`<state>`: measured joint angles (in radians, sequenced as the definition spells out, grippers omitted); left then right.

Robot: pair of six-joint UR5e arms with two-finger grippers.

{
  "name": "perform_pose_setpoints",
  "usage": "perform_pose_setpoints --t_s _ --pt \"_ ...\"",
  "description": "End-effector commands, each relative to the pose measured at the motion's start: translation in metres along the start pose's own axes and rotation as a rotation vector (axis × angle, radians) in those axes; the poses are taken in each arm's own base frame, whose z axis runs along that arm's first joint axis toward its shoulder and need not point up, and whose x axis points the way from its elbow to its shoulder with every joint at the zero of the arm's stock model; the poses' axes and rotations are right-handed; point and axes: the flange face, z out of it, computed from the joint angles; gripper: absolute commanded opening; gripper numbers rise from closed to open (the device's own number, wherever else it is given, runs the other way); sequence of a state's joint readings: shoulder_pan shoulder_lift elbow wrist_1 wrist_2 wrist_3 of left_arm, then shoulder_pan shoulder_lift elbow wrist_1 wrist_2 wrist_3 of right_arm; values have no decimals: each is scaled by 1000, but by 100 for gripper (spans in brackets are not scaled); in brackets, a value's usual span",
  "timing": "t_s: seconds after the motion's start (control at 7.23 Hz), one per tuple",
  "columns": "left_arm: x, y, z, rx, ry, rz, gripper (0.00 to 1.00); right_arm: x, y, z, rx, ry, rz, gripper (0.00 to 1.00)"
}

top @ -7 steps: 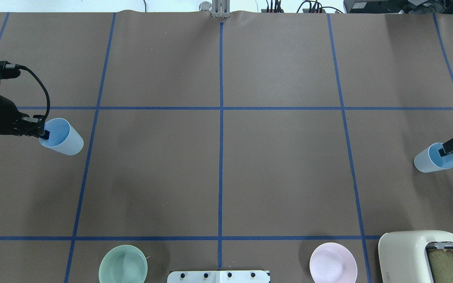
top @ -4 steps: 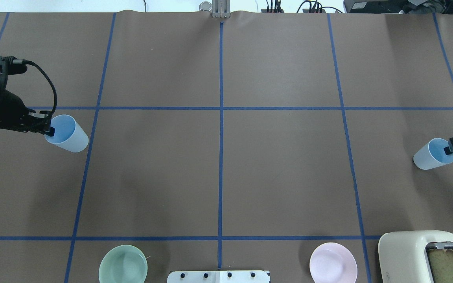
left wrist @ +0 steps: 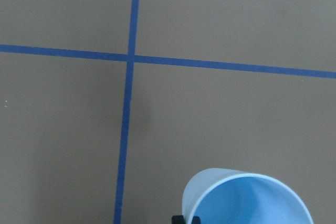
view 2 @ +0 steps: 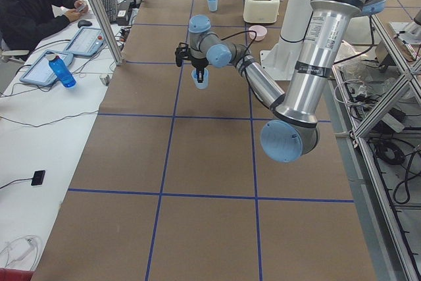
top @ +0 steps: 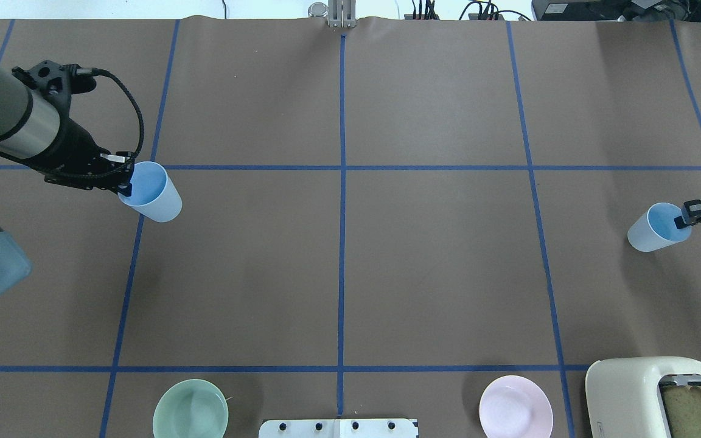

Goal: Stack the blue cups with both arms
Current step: 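Carry the left gripper's cup to the table centre while the right gripper lifts its cup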

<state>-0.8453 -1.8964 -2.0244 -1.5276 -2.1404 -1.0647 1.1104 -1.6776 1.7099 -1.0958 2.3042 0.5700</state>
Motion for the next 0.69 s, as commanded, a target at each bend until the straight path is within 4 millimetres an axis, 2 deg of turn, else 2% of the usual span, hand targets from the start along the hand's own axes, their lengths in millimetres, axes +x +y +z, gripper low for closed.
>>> perform_pose_setpoints --t_s 0.0,0.28,0.55 --pt "100 26 33 1 -31 -38 0 -46 -49 -31 -2 -39 48 0" --pt "164 50 66 -16 -38 -57 0 -105 -81 -80 -13 -29 81 0" --pt "214 62 88 -16 -43 -65 0 -148 -109 -105 6 -36 117 0"
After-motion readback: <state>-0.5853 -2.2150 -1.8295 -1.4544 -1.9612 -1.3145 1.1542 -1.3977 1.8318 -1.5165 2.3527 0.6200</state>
